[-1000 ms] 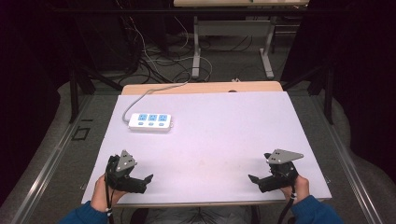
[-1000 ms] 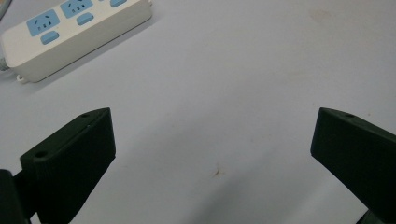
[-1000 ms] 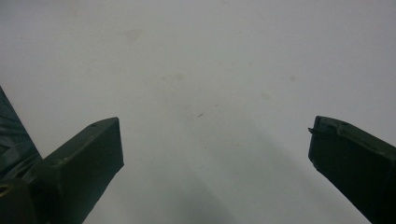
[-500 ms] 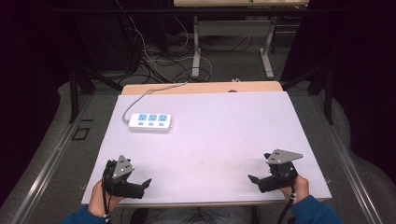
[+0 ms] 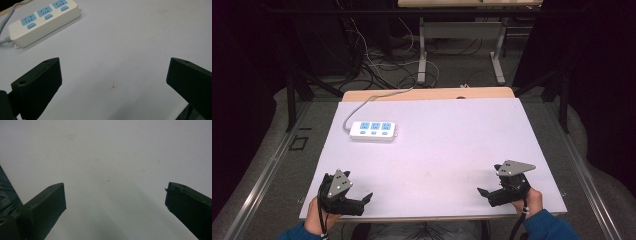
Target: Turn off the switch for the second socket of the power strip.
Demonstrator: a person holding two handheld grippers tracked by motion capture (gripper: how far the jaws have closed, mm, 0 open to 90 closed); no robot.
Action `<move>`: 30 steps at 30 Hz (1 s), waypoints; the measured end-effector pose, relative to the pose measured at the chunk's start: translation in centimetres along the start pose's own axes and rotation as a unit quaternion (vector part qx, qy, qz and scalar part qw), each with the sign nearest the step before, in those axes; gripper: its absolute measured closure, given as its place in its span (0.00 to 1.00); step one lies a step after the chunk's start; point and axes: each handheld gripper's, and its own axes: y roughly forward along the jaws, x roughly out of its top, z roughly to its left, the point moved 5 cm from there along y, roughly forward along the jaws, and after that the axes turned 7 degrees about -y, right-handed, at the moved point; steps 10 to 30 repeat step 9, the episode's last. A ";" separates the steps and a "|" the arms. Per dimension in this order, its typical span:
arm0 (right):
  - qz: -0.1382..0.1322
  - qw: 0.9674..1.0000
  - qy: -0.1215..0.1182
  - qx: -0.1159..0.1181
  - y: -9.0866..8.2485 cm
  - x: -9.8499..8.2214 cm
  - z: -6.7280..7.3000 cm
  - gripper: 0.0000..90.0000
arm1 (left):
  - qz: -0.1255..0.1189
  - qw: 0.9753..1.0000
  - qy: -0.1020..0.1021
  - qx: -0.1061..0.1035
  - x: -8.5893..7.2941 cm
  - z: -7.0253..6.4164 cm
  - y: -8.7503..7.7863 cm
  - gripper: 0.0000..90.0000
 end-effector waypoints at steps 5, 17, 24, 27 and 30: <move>0.000 1.000 0.002 0.001 0.0 0.0 0.1 0.03 | 0.011 1.000 0.002 -0.013 -0.2 -0.2 0.4 0.00; 0.000 1.000 -0.004 -0.001 0.0 0.0 0.0 0.03 | 0.011 1.000 0.001 -0.014 -0.2 -0.1 0.4 0.00; 0.000 1.000 -0.004 -0.001 0.0 0.0 0.0 0.03 | 0.011 1.000 0.001 -0.014 -0.2 -0.1 0.4 0.00; 0.000 1.000 -0.004 -0.001 0.0 0.0 0.0 0.03 | 0.011 1.000 0.001 -0.014 -0.2 -0.1 0.4 0.00; 0.000 1.000 -0.004 -0.001 0.0 0.0 0.0 0.03 | 0.011 1.000 0.001 -0.014 -0.2 -0.1 0.4 0.00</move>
